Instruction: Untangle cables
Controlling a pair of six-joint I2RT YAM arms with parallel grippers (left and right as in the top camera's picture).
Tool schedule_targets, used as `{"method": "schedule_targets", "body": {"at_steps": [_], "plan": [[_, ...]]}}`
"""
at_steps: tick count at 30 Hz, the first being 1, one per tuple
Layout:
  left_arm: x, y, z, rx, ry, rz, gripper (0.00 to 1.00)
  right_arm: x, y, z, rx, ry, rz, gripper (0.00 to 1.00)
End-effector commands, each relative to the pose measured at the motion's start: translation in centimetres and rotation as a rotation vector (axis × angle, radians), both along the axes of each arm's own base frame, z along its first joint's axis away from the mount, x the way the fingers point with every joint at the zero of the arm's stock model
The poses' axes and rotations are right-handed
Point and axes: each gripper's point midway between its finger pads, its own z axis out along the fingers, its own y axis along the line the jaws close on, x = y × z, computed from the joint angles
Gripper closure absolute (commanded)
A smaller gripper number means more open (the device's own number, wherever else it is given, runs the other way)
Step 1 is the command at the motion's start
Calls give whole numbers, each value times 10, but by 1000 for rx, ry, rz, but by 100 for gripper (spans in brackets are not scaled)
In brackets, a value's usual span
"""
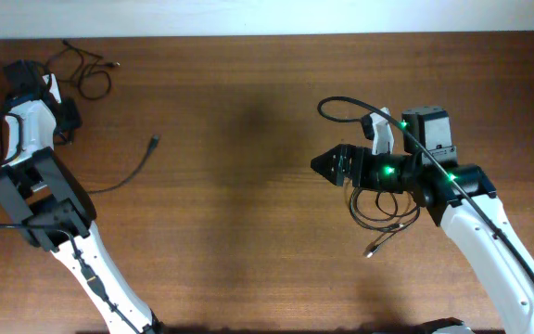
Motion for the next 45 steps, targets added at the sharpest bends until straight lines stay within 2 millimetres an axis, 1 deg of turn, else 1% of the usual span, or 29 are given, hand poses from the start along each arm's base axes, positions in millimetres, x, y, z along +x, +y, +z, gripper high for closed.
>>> {"method": "schedule_targets", "body": {"at_steps": [1, 4, 6, 8, 10, 11, 13, 14, 15, 16, 17, 21, 23, 26, 28, 29, 32, 36, 38, 41, 42, 45], "plan": [[2, -6, -18, -47, 4, -17, 64, 1, 1, 0, -11, -13, 9, 2], [0, -7, -27, -55, 16, -18, 64, 0, 1, 0, -11, -12, 9, 2], [3, -13, -28, -79, 5, -45, 66, 1, 1, 0, -11, -13, 9, 2], [7, -17, -27, -101, -13, -64, 61, 1, 1, 0, -11, -13, 9, 2], [7, -18, -27, -105, -15, -67, 59, 1, 1, 0, -11, -13, 9, 2], [7, -18, -27, -105, -15, -67, 62, 1, 1, 0, -11, -13, 9, 2], [7, -18, -27, -106, -14, -67, 75, 1, 1, 0, -11, -13, 9, 2], [7, -18, -27, -107, -13, -66, 85, 1, 1, 0, -11, -13, 9, 2], [6, -19, -28, -109, -10, -66, 92, 1, 1, 0, -11, -13, 9, 2], [5, -19, -28, -112, -5, -66, 97, 1, 1, 0, -11, -13, 9, 2], [4, -19, -29, -113, -2, -65, 100, 1, 1, 0, -11, -13, 9, 2], [4, -22, -26, -128, -4, -55, 100, 1, 1, 0, -11, -13, 9, 2], [6, -35, -16, -187, -27, -89, 100, 1, 1, 0, -11, -13, 9, 2], [12, -68, 12, -341, -104, -177, 100, 1, 1, 0, -11, -13, 9, 2], [15, -107, 50, -531, -196, -263, 100, 0, 1, 0, -11, -12, 9, 2], [13, -114, 59, -585, -207, -243, 100, 1, 1, 0, -11, -13, 9, 2], [5, -120, 68, -670, -185, -124, 100, 1, 1, 0, -11, -13, 9, 2], [-13, -128, 62, -767, -100, 16, 100, 0, 1, -1, -12, -9, 9, 2], [-20, -128, 59, -797, -68, 85, 100, -1, 1, -2, -14, -1, 10, 2], [-39, -114, 47, -766, 12, 265, 100, -3, 0, -3, -16, 9, 10, 2], [-53, -99, 38, -691, 61, 353, 100, -3, 0, -3, -16, 10, 10, 1], [-83, -72, 27, -547, 150, 542, 100, -3, 0, -3, -16, 9, 10, 2]]}}
